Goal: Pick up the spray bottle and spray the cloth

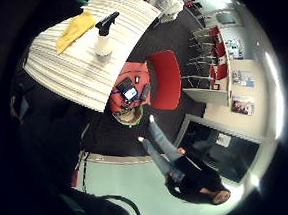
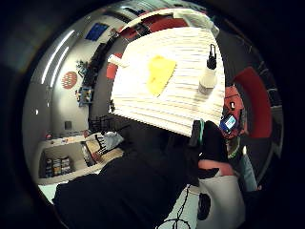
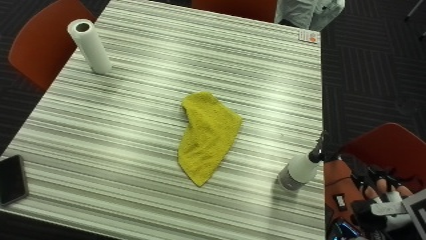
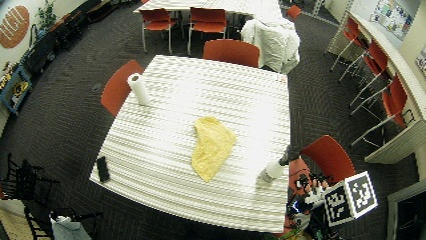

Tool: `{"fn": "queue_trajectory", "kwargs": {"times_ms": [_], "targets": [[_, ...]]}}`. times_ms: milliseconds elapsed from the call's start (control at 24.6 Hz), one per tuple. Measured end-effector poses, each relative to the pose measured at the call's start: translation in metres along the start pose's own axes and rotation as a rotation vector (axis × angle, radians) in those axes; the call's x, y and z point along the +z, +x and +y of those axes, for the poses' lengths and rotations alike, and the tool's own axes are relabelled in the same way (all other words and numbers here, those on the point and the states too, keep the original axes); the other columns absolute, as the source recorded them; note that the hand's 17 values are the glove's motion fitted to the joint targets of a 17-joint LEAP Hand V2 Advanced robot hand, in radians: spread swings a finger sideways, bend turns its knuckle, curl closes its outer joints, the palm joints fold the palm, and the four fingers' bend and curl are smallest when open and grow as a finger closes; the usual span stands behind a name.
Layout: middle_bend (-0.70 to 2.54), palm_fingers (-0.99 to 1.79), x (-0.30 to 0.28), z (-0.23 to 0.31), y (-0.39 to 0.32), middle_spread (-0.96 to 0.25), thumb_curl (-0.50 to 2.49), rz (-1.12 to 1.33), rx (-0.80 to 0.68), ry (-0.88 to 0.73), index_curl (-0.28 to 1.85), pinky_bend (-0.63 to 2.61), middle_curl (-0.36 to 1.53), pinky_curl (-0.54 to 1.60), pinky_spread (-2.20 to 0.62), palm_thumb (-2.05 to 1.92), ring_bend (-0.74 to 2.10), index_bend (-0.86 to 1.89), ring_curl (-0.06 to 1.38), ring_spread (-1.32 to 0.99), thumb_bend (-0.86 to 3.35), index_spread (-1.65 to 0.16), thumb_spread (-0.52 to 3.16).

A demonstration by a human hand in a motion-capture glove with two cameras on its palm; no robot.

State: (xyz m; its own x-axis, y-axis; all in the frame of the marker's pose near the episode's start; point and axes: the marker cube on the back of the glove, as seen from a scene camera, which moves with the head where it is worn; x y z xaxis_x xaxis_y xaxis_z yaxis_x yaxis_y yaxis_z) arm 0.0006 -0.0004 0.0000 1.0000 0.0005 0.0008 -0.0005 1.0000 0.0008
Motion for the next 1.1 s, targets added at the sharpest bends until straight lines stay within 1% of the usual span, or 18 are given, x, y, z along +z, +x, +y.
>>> {"fn": "queue_trajectory", "kwargs": {"times_ms": [41, 203, 446, 1096], "targets": [[0.18, 0.45, -0.0001, 0.0000, 0.0003, 0.00, 0.13, 0.000, 0.001, 0.000, 0.05, 0.38, 0.04, 0.09, 0.07, 0.57, 0.37, 0.19, 0.07, 0.04, 0.37, -0.17, 0.36], [0.17, 0.42, -0.0012, -0.0002, 0.0029, 0.00, 0.19, 0.001, 0.006, 0.003, 0.12, 0.41, 0.09, 0.16, 0.11, 0.64, 0.41, 0.18, 0.14, 0.06, 0.39, -0.25, 0.57], [0.18, 0.39, -0.0017, -0.0022, -0.0020, 0.00, 0.24, -0.004, -0.009, 0.004, 0.18, 0.41, 0.13, 0.22, 0.13, 0.67, 0.42, 0.17, 0.19, 0.08, 0.36, -0.30, 0.77], [0.17, 0.35, 0.0019, -0.0013, -0.0053, 0.00, 0.35, -0.001, -0.019, -0.006, 0.25, 0.41, 0.21, 0.29, 0.15, 0.72, 0.43, 0.16, 0.25, 0.10, 0.25, -0.34, 0.98]]}}
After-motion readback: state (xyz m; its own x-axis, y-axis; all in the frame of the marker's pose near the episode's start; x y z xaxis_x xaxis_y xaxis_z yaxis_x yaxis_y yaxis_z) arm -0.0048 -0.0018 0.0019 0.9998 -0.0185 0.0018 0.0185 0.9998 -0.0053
